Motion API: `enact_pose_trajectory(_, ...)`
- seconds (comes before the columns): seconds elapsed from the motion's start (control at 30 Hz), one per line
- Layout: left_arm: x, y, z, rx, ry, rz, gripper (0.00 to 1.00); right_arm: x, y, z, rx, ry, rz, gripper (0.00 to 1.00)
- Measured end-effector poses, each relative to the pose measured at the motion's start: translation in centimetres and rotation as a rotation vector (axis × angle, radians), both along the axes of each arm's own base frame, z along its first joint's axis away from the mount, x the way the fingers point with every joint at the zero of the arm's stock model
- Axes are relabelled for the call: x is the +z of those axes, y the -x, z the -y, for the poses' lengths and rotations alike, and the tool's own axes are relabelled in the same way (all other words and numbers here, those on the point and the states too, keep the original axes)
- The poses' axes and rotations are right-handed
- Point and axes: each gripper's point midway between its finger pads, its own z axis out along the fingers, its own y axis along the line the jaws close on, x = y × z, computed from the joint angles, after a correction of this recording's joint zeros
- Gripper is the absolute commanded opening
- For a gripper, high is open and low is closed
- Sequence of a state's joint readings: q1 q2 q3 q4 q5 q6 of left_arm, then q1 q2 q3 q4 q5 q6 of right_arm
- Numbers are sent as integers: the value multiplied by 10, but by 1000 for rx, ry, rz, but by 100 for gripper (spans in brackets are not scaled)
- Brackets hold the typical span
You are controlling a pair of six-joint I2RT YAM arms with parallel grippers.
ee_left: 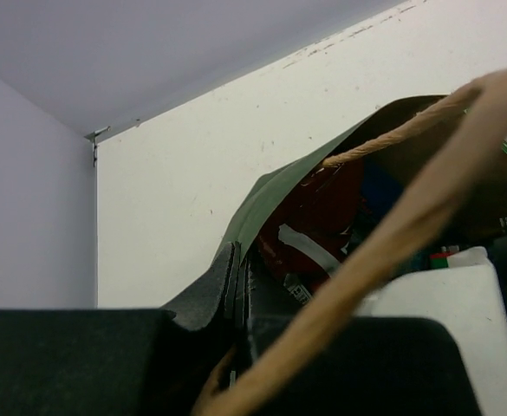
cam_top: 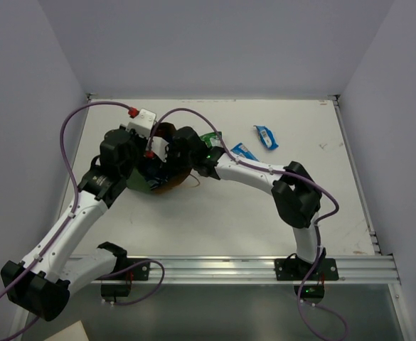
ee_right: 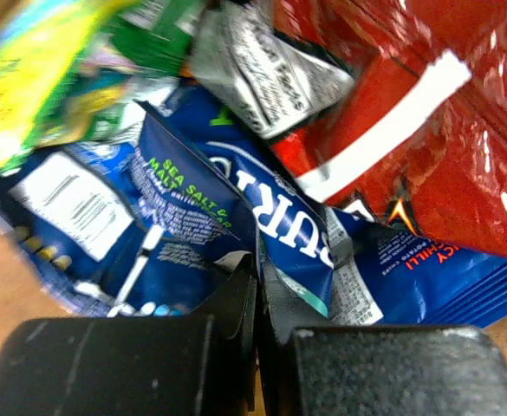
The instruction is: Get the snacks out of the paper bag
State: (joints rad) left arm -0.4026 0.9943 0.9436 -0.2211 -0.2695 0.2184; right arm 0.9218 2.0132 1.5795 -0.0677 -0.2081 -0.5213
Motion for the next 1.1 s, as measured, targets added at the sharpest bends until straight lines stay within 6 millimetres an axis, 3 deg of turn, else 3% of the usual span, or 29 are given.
enact_pose_trajectory(0.1,1,-1,0,2,6,5,0,14,12,6,25,-5,-19,0)
enact_pose_trajectory(0.23,2,-4,2,9,23,10,0,55,35,20,68,-48,-19,0)
enact_pose_trajectory(0.43,-21,-6,6,13,17,-66,0,138,67,41,125,-181,24,0)
enact_pose_trajectory(0.6,-27,-5,7,13,20,-88,0,201,81,51,146,-318,92,0)
enact_pose_trajectory(0.77,-28,-5,6,21,26,-92,0,222,77,53,119,-367,101,0)
enact_pose_trajectory(0.9,-27,-4,-1,56,17,-89,0,243,60,66,37,-406,117,0)
enact_pose_trajectory(1.0,-29,-4,-12,114,4,-92,0,269,38,97,-93,-455,146,0)
enact_pose_trajectory(1.1,-31,-5,-25,179,-9,-95,0,299,11,151,-292,-517,188,0)
